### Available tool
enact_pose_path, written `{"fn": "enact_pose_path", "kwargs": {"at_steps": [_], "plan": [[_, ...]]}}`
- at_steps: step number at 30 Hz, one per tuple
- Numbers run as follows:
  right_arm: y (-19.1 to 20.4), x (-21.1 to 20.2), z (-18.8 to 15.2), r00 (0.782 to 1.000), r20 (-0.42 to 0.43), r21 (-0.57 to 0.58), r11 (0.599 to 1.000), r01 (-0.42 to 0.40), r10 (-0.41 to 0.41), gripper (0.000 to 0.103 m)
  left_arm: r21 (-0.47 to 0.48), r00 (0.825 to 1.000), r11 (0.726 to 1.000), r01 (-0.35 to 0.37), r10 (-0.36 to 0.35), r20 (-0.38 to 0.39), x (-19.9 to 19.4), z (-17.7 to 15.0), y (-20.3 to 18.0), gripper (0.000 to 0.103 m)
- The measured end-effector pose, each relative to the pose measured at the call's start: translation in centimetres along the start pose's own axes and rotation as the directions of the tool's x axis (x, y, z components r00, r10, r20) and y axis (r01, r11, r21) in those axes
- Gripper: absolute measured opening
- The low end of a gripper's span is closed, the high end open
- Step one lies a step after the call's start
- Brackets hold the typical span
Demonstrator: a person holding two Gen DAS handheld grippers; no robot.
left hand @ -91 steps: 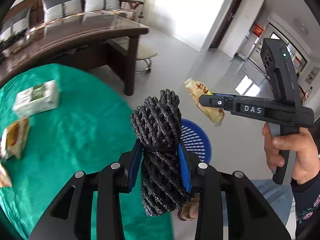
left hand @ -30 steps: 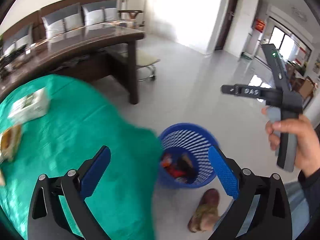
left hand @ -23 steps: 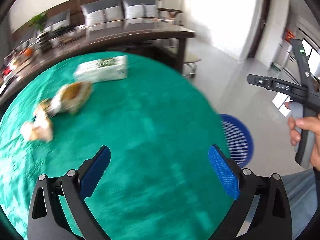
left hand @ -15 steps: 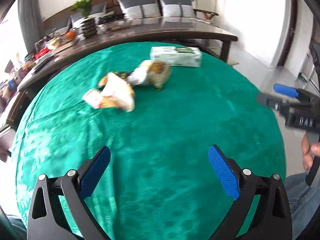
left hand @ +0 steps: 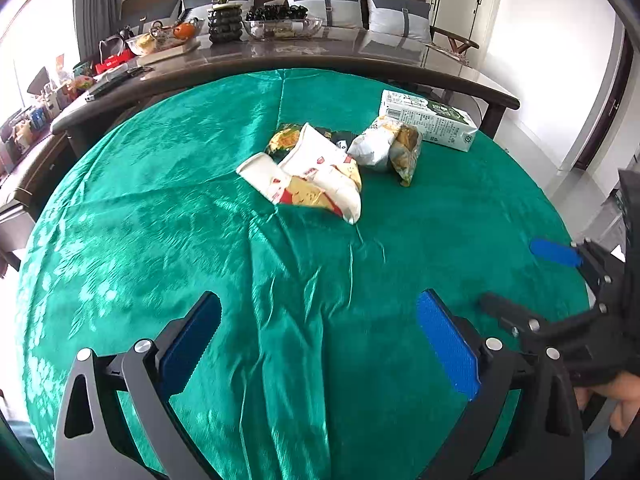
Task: Collect trash
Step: 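Move both open tools back over the table, then grasp the white paper cup with the left tool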
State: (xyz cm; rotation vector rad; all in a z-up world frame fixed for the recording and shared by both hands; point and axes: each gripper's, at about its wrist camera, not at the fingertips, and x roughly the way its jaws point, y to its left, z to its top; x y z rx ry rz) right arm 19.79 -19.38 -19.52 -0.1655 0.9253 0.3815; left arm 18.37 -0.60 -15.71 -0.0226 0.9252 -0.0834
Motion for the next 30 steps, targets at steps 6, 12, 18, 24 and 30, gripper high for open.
{"fn": "enact_pose_path", "kwargs": {"at_steps": [6, 12, 18, 24, 30], "plan": [[0.3, 0.1, -0.1, 1.000, 0.000, 0.006, 1.000, -0.006, 0.006, 0.099, -0.064, 0.998, 0.997, 0.040, -0.043, -0.044, 4.1, 3.4, 0.1, 0.098], [0.3, 0.0, -0.2, 1.000, 0.000, 0.006, 1.000, -0.006, 0.006, 0.099, -0.051, 0.998, 0.997, -0.052, 0.049, -0.047, 6.7, 6.2, -0.4, 0.098], [0.3, 0.0, -0.2, 1.000, 0.000, 0.007, 1.000, -0.006, 0.006, 0.099, -0.109, 0.998, 0.992, -0.069, 0.067, -0.019, 6.5, 6.6, 0.9, 0.088], [0.3, 0.0, -0.2, 1.000, 0.001, 0.007, 1.000, -0.006, 0.006, 0.099, -0.087, 1.000, 0.996, -0.012, 0.013, 0.019, 4.7, 5.9, 2.7, 0.037], [0.3, 0.0, -0.2, 1.000, 0.001, 0.007, 1.000, -0.006, 0.006, 0.099, -0.014, 0.999, 1.000, 0.025, -0.025, 0.027, 1.4, 4.0, 4.3, 0.035]]}}
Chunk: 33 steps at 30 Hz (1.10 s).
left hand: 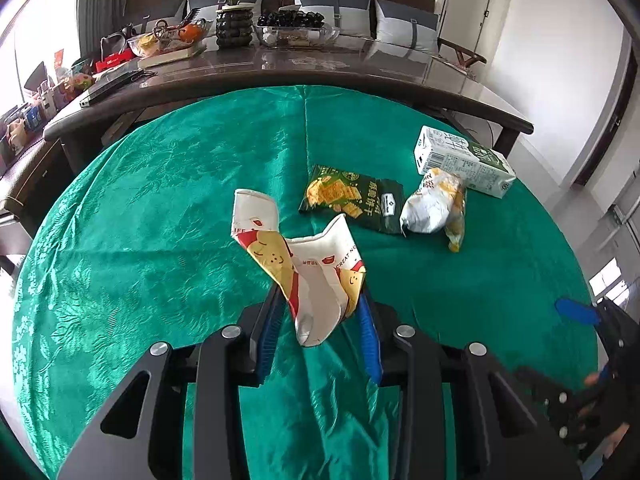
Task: Collect trash
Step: 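Grasp the white paper cup with the left tool, then release the paper cup with the left tool while the right tool grasps the silver snack bag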
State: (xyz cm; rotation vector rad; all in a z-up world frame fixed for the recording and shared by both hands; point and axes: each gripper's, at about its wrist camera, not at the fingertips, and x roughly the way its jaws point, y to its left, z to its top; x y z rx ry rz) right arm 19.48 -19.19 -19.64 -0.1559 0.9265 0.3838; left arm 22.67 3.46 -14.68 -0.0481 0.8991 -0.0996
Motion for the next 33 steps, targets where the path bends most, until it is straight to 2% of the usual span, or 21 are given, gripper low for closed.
{"fn": "enact_pose_path", "kwargs": {"at_steps": [5, 7, 9, 11, 12, 17, 24, 28, 30, 33], "plan": [[0.0, 0.0, 0.0, 1.000, 0.002, 0.001, 1.000, 0.001, -0.001, 0.099, 0.065, 1.000, 0.998, 0.015, -0.013, -0.026, -2.6, -2.6, 1.1, 0.036], [0.0, 0.0, 0.0, 1.000, 0.002, 0.001, 1.000, 0.001, -0.001, 0.099, 0.074, 0.999, 0.997, 0.006, -0.003, -0.037, -2.8, -3.4, 1.5, 0.040], [0.0, 0.0, 0.0, 1.000, 0.002, 0.001, 1.000, 0.001, -0.001, 0.099, 0.082, 0.999, 0.997, -0.003, 0.006, -0.035, -2.7, -3.9, 1.7, 0.072], [0.0, 0.0, 0.0, 1.000, 0.002, 0.001, 1.000, 0.000, 0.000, 0.099, 0.089, 0.999, 0.996, -0.027, 0.028, -0.015, -2.9, -4.1, 1.8, 0.085], [0.0, 0.0, 0.0, 1.000, 0.002, 0.002, 1.000, 0.000, 0.000, 0.099, 0.097, 0.999, 0.995, -0.033, 0.034, -0.011, -2.8, -4.1, 1.7, 0.087], [0.0, 0.0, 0.0, 1.000, 0.002, 0.003, 1.000, 0.000, 0.000, 0.099, 0.120, 0.997, 0.991, -0.060, 0.065, -0.040, -1.5, -4.2, 1.9, 0.089], [-0.1, -0.2, -0.2, 1.000, -0.001, 0.008, 1.000, 0.001, -0.001, 0.099, 0.063, 0.996, 0.997, -0.052, 0.056, -0.066, -1.0, -4.8, 3.2, 0.097], [0.0, 0.4, 1.1, 0.999, -0.041, 0.048, 0.999, 0.022, -0.020, 0.099, 0.081, 0.995, 0.994, -0.069, 0.075, -0.073, -0.8, -4.7, 2.7, 0.098], [0.0, 1.0, 2.7, 0.998, -0.055, 0.113, 0.993, -0.027, 0.034, 0.098, 0.080, 0.994, 0.994, -0.069, 0.075, -0.073, -0.8, -4.6, 2.7, 0.099], [-0.1, 2.0, 6.0, 0.994, -0.018, 0.233, 0.968, -0.098, 0.105, 0.098, 0.078, 0.995, 0.995, -0.069, 0.075, -0.073, -0.8, -4.6, 2.6, 0.099]]}}
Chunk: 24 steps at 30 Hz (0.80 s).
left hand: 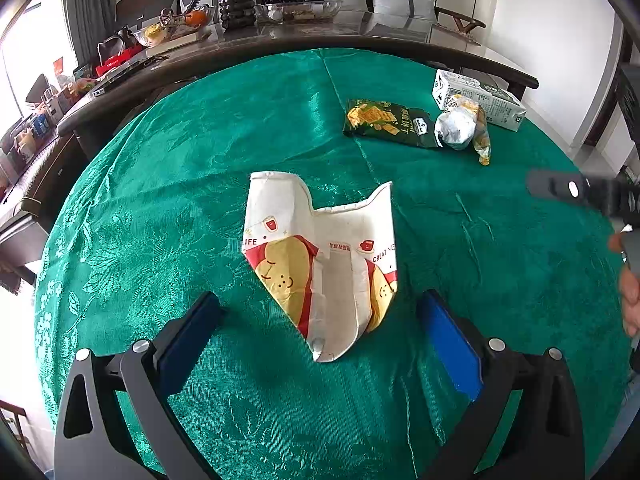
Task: Collect trash
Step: 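Release the paper cup with the left tool while the right tool grasps the silver snack bag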
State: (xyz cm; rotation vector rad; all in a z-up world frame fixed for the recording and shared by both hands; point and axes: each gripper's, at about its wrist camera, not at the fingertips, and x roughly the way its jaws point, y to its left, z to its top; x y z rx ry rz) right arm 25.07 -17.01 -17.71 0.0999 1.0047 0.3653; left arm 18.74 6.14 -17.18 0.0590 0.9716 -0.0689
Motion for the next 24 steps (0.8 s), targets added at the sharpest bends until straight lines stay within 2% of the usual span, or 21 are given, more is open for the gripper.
{"fn": "enact_pose_path", "kwargs": {"at_steps": [4, 8, 10, 11, 12, 13, 15, 17, 22, 24], "plan": [[1.8, 1.9, 4.5, 0.997, 0.072, 0.087, 0.996, -0.022, 0.016, 0.098, -0.002, 1.000, 1.000, 0.004, -0.004, 0.000, 0.0, 0.0, 0.0, 0.099], [3.0, 4.2, 6.8, 0.995, 0.090, 0.140, 0.990, 0.018, -0.030, 0.096, -0.002, 1.000, 1.000, 0.004, -0.004, -0.001, 0.0, 0.0, 0.0, 0.099], [2.9, 5.2, 7.0, 0.996, 0.072, 0.149, 0.988, 0.049, -0.060, 0.090, -0.001, 1.000, 1.000, 0.004, -0.004, -0.001, 0.0, 0.0, 0.0, 0.099], [2.8, 5.7, 6.9, 0.996, 0.056, 0.155, 0.986, 0.061, -0.070, 0.081, -0.002, 1.000, 1.000, 0.004, -0.004, 0.000, 0.0, 0.0, 0.0, 0.099], [2.5, 5.7, 6.6, 0.997, 0.051, 0.159, 0.986, 0.053, -0.062, 0.078, -0.001, 1.000, 1.000, 0.003, -0.003, 0.000, 0.0, 0.0, 0.0, 0.099], [2.1, 5.6, 6.3, 0.997, 0.057, 0.158, 0.986, 0.043, -0.053, 0.069, -0.001, 1.000, 1.000, 0.003, -0.003, -0.001, 0.0, 0.0, 0.0, 0.099], [1.6, 4.7, 5.7, 0.995, 0.067, 0.113, 0.992, 0.060, -0.068, 0.059, 0.000, 1.000, 1.000, 0.002, -0.002, -0.001, 0.1, 0.0, 0.1, 0.099], [1.6, 3.7, 5.1, 0.996, 0.060, 0.030, 0.997, 0.065, -0.067, 0.054, 0.000, 1.000, 1.000, 0.002, -0.002, -0.001, 0.1, 0.0, 0.1, 0.099], [2.1, 0.5, 2.3, 0.999, -0.001, -0.217, 0.975, 0.046, -0.048, 0.051, 0.000, 1.000, 1.000, 0.002, -0.002, -0.001, 0.1, 0.0, 0.1, 0.099], [2.7, -1.4, 0.5, 0.999, -0.051, -0.322, 0.946, -0.020, 0.004, 0.051, 0.000, 1.000, 1.000, 0.002, -0.002, -0.001, 0.1, 0.1, 0.1, 0.099]]}}
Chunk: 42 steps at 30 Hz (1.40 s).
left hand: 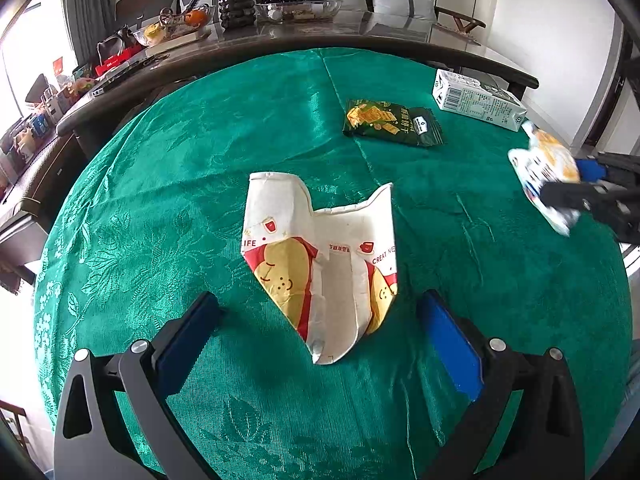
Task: Collect trash
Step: 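Release the paper cup with the left tool while the right tool grasps the silver snack bag, then grasp the white paper cup with the left tool while the right tool holds the snack bag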
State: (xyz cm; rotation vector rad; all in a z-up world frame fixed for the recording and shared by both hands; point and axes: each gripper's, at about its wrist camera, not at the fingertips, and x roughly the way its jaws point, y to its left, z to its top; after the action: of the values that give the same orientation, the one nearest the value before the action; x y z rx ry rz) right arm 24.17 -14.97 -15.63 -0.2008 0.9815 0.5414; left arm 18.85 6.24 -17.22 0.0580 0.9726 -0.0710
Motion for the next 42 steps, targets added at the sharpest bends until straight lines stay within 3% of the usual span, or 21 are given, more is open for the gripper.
{"fn": "enact_pose_path", "kwargs": {"at_steps": [4, 12, 15, 17, 21, 32, 36, 42], "plan": [[1.3, -1.6, -3.3, 0.997, -0.053, -0.106, 0.993, -0.058, 0.052, 0.052, 0.000, 1.000, 1.000, 0.001, -0.001, 0.000, 0.0, 0.0, 0.0, 0.099], [-0.1, -0.4, -5.8, 1.000, 0.027, 0.063, 0.998, 0.012, -0.014, 0.076, 0.000, 1.000, 1.000, 0.001, -0.001, 0.000, 0.0, 0.0, 0.0, 0.099], [1.2, 0.6, -5.9, 0.998, 0.044, 0.060, 0.997, 0.048, -0.051, 0.087, 0.000, 1.000, 1.000, 0.001, -0.001, 0.000, 0.0, 0.0, 0.0, 0.099], [2.2, 1.0, -5.8, 0.994, 0.046, 0.046, 0.995, 0.092, -0.095, 0.089, 0.000, 1.000, 1.000, 0.002, -0.002, 0.000, 0.0, 0.0, 0.0, 0.099], [2.0, 1.2, -5.7, 0.994, 0.040, 0.074, 0.992, 0.098, -0.101, 0.092, -0.005, 1.000, 1.000, 0.017, -0.017, 0.004, -0.1, 0.0, 0.2, 0.098], [1.7, 1.0, -5.9, 0.995, 0.039, 0.086, 0.992, 0.093, -0.096, 0.094, -0.181, 0.976, 0.963, 0.200, -0.179, 0.123, -3.8, 0.0, 5.9, 0.097], [1.7, 0.9, -6.0, 0.994, 0.044, 0.091, 0.991, 0.096, -0.100, 0.094, -0.204, 0.971, 0.951, 0.234, -0.219, 0.091, -2.4, 0.3, 5.9, 0.076], [0.0, -1.2, -7.0, 0.994, 0.096, 0.196, 0.980, 0.030, -0.050, 0.094, -0.145, 0.977, 0.967, 0.211, -0.204, 0.061, -0.8, 1.0, 3.8, 0.071]]}}
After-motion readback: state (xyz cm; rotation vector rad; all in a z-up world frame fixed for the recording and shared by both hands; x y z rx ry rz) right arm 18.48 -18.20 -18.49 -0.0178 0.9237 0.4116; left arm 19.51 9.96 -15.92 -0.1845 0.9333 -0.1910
